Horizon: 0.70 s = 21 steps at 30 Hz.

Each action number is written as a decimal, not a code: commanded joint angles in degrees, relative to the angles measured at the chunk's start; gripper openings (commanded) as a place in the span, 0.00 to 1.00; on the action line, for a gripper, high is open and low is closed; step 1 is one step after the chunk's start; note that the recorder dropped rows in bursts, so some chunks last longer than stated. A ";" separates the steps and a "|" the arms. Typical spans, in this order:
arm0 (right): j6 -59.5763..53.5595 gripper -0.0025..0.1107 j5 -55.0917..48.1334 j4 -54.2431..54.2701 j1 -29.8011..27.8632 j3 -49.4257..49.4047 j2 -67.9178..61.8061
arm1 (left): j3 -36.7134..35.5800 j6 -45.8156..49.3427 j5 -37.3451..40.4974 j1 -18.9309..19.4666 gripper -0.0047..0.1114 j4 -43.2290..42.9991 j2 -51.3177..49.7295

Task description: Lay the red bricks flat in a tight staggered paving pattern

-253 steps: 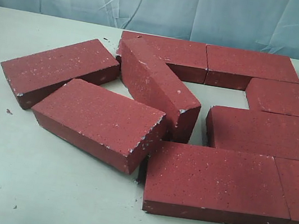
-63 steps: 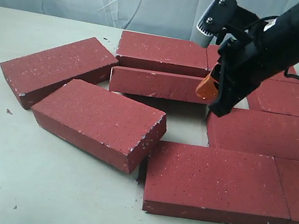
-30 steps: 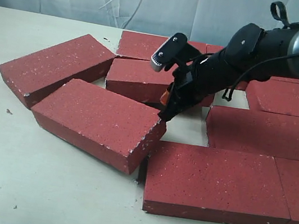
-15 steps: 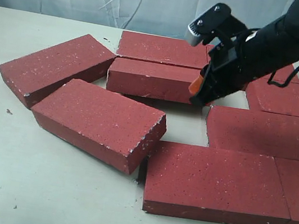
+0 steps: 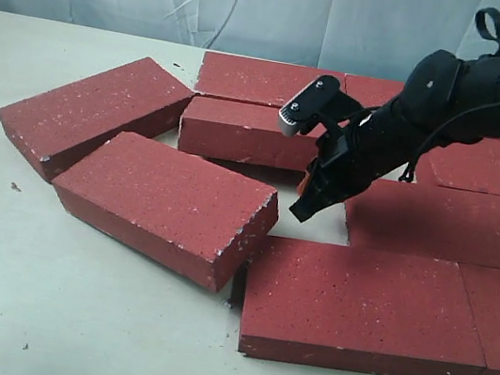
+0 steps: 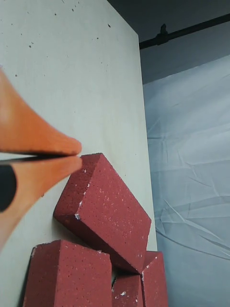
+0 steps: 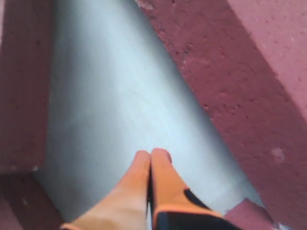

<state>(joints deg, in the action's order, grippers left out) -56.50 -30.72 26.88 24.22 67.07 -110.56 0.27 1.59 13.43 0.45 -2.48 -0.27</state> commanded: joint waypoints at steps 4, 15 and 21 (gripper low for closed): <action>-1.94 0.01 1.27 0.09 5.51 0.83 -0.53 | -0.27 -0.12 -0.19 -0.06 0.04 -0.09 0.27; -2.06 0.01 -1.37 0.91 11.88 3.55 -0.53 | -0.27 -0.09 -3.23 -0.06 0.04 1.81 0.27; 6.09 0.01 -1.32 -5.56 9.70 4.18 3.79 | -0.27 -3.82 -15.86 -0.06 0.04 19.76 0.27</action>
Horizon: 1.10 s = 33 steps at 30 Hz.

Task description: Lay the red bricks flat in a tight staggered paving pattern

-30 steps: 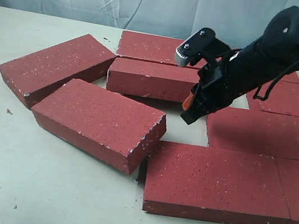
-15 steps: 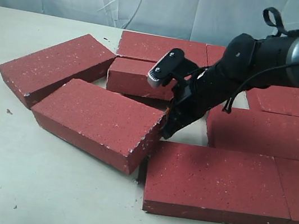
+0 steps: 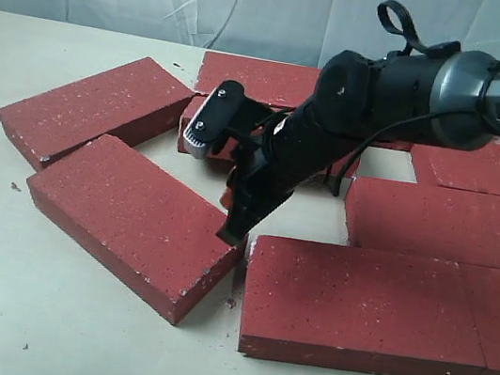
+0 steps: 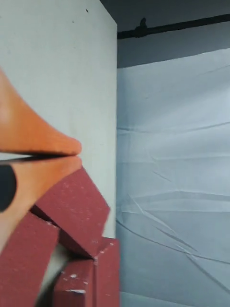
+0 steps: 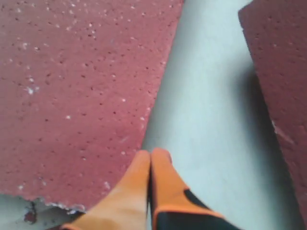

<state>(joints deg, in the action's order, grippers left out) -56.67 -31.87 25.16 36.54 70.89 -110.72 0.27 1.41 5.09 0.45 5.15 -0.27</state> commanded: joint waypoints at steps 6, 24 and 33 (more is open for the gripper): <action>10.81 0.01 -3.09 -3.97 -14.99 -1.35 15.12 | -0.27 -4.28 -26.12 -0.06 0.04 13.75 0.27; 11.51 0.01 -2.77 1.81 -19.37 -1.60 13.18 | 17.77 -15.10 -30.35 -0.06 0.04 -17.79 -38.53; 11.25 0.01 -0.73 1.71 -19.37 -1.60 13.18 | 31.70 -38.22 -30.35 -0.06 0.04 -49.04 -65.47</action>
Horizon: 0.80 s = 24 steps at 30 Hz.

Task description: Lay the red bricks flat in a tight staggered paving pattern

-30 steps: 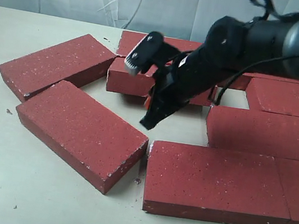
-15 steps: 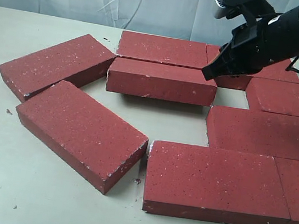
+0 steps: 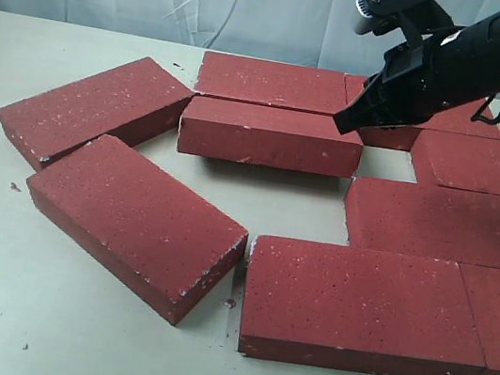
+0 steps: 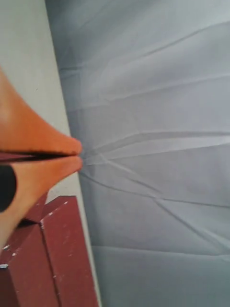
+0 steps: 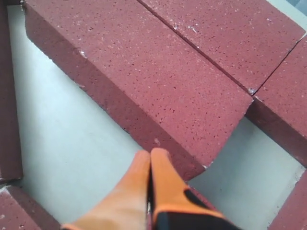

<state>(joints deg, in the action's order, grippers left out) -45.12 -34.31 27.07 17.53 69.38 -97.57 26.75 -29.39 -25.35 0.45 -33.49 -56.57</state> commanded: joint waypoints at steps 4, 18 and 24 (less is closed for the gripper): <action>-0.34 0.01 2.92 -0.20 -0.36 -0.09 0.04 | 9.44 -12.23 0.09 -0.06 0.04 -17.32 -17.07; 7.11 0.01 5.58 -10.41 -2.41 -0.09 0.04 | 19.72 -38.60 0.97 -8.42 0.04 -47.84 -31.42; 11.04 0.01 8.45 -10.47 -5.43 -0.09 -3.24 | 24.70 -48.52 7.22 -15.05 0.04 -58.03 -38.74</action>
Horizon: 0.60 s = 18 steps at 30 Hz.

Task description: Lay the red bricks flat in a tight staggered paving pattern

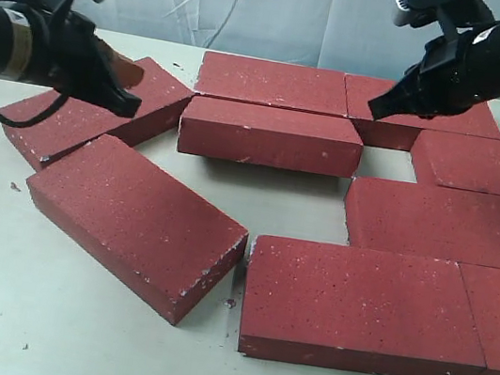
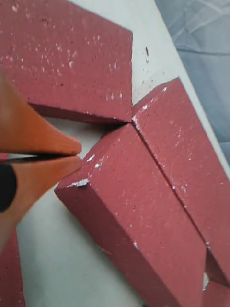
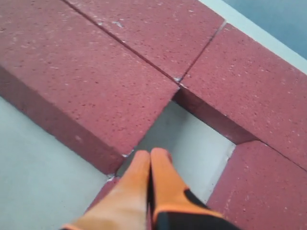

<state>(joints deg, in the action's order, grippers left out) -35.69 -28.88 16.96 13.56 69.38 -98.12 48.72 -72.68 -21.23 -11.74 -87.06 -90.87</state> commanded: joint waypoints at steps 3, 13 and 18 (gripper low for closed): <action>1.60 0.01 6.97 -0.24 -1.46 -0.09 -6.54 | 4.79 -5.26 2.99 -3.58 0.04 -4.46 -8.12; 1.60 0.01 11.42 0.48 -1.46 0.79 -11.45 | 10.65 -6.42 1.84 -3.79 0.04 -4.46 -17.06; 1.60 0.01 11.37 0.48 -1.46 0.79 -11.45 | 12.11 -6.54 -1.08 -3.79 0.04 -4.46 -20.00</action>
<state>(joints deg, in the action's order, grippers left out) -34.29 -18.14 17.03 12.34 69.84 -109.56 59.98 -78.64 -21.10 -15.34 -91.45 -109.46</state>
